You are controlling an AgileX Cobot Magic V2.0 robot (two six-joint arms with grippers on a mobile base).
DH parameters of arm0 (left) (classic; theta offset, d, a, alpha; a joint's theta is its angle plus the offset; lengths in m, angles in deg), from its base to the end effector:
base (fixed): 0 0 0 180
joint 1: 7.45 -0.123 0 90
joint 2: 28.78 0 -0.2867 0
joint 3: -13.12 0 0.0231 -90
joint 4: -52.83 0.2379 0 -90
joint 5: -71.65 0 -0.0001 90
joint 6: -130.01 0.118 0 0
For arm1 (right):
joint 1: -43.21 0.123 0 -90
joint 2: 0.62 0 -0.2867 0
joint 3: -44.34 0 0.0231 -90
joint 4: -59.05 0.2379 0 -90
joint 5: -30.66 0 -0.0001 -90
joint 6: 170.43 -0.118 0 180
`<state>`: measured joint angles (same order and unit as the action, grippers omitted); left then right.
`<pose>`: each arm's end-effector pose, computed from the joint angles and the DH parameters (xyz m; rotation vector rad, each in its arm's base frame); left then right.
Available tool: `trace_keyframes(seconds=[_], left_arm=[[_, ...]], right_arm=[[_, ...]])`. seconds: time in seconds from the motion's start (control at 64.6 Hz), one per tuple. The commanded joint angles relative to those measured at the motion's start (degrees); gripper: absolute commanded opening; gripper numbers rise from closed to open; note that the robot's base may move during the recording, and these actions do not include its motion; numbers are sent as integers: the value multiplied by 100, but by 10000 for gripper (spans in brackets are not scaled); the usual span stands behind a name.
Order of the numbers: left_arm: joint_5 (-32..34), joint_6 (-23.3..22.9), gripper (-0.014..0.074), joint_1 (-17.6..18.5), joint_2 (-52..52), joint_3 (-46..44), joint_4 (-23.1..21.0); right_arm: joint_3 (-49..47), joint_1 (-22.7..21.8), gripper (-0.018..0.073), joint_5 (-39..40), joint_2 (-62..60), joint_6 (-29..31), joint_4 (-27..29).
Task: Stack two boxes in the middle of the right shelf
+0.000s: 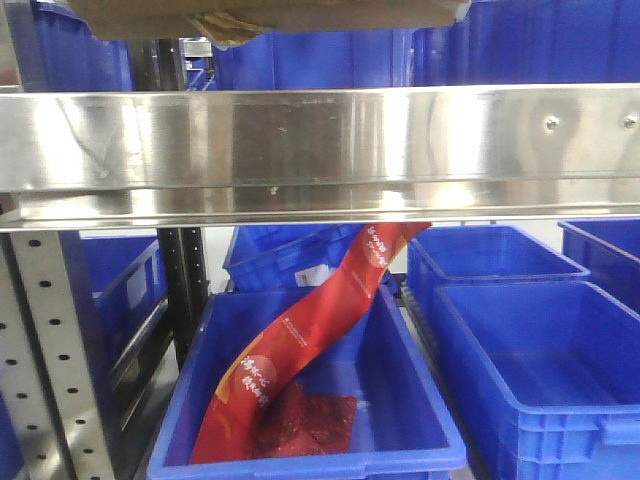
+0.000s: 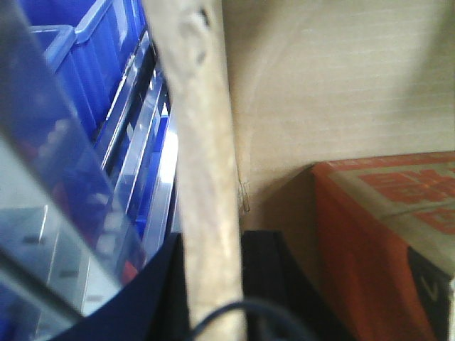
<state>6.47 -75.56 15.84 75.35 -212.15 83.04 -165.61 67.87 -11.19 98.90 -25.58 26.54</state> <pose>0.3445 -0.0896 0.4901 -0.0751 2.0430 0.1188 0.3519 0.1150 0.4788 0.0133 1.8420 0.0789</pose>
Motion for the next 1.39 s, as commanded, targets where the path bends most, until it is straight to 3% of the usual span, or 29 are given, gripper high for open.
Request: trace_keyframes(seconds=[0.0,0.851,0.944,1.037,1.207,1.377], left_arm=[[193,8,-111,-23,-24,-25,50],[368,8,-111,-23,-12,-25,50],[344,-7,-111,-23,-12,-25,36],[194,-33,-111,-110,2,-25,-286],[119,371,-111,-547,207,-25,-1529],[114,490,-111,-749,417,-25,-1644]], right_arm=[[-72,0,-153,510,-103,-24,-78],[-72,0,-153,510,-103,-24,-78],[-72,-26,-153,113,-90,-256,-78],[-72,-157,-153,-645,-48,-879,-78],[-72,-310,-154,-778,146,-559,-38],[-72,-310,-154,-590,386,-414,135]])
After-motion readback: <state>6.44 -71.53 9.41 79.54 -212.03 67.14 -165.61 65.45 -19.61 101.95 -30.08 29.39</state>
